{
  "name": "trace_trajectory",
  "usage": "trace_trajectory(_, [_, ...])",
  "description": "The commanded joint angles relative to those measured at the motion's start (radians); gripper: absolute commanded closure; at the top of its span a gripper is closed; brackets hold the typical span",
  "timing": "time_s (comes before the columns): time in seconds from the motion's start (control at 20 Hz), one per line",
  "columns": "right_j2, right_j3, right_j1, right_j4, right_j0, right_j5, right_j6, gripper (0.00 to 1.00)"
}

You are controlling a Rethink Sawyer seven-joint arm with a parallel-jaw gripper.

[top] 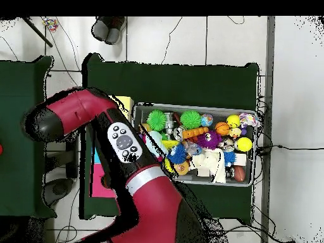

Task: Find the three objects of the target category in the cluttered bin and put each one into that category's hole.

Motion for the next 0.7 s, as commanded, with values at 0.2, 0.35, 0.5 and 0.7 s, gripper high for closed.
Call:
trace_trajectory(0.2, [-0.121,0.241,-0.085,0.069,-0.057,-0.024,0.195,1.0])
trace_trajectory(0.35, [-0.128,0.263,-0.106,0.084,-0.072,-0.026,0.177,1.0])
trace_trajectory(0.5, [-0.134,0.284,-0.121,0.091,-0.084,-0.036,0.166,1.0])
trace_trajectory(0.7, [-0.143,0.325,-0.14,0.095,-0.099,-0.06,0.168,1.0])
